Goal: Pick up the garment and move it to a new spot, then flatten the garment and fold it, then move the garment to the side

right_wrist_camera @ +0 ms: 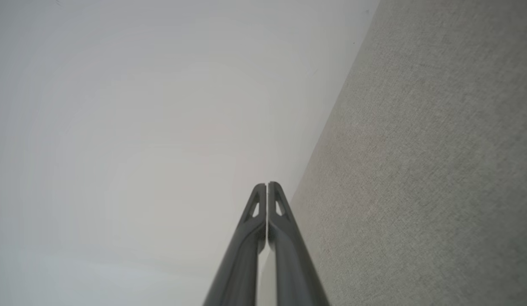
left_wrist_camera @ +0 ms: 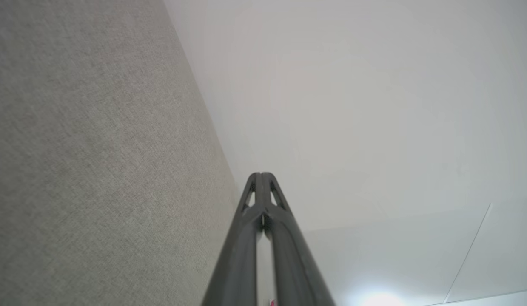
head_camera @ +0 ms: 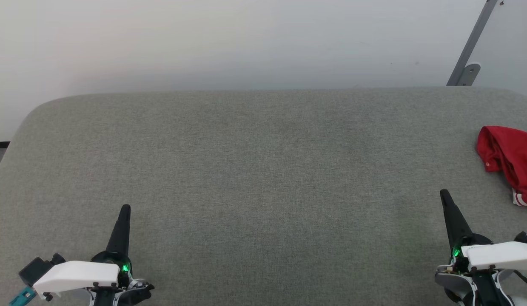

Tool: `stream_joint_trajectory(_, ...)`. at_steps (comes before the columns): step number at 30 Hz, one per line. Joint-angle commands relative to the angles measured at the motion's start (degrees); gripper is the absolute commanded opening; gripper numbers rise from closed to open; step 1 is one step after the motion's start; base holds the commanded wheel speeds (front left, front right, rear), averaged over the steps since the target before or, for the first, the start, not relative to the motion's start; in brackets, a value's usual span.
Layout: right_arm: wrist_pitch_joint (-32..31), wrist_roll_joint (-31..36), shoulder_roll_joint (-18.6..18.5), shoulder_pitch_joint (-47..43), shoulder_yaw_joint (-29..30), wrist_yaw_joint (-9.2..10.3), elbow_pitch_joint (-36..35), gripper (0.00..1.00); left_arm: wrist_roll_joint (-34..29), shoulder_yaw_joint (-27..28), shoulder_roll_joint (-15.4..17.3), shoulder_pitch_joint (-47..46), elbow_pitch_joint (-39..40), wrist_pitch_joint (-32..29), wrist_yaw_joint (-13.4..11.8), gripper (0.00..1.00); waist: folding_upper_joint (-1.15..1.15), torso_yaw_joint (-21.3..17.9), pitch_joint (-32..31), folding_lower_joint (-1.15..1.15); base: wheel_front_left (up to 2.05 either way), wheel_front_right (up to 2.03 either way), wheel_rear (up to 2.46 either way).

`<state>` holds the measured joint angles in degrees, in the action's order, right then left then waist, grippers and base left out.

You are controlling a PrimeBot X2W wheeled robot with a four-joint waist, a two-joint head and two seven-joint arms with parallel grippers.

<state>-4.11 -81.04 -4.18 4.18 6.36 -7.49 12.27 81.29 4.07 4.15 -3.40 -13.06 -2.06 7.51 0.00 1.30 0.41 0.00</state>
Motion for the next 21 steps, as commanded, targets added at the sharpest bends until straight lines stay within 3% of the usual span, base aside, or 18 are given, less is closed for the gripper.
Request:
stream_joint_trajectory(1, -0.5, -1.2, 0.1, 1.0, 0.2, 0.00, 0.0, 0.00, 1.0, 0.4, 0.2, -1.3, 0.1, -0.4, 0.0, 0.00, 0.00, -0.1, 0.0, 0.00, 0.00, 0.00, 0.00)
stream_joint_trajectory(21, -2.0, -8.5, 1.1, 2.0, 0.2, 0.00, 1.4, 0.00, 9.0, 1.1, -0.3, -2.5, -0.7, -2.8, 0.0, 0.00, 0.00, -0.9, -0.2, 0.00, 0.00, 0.00, 0.00)
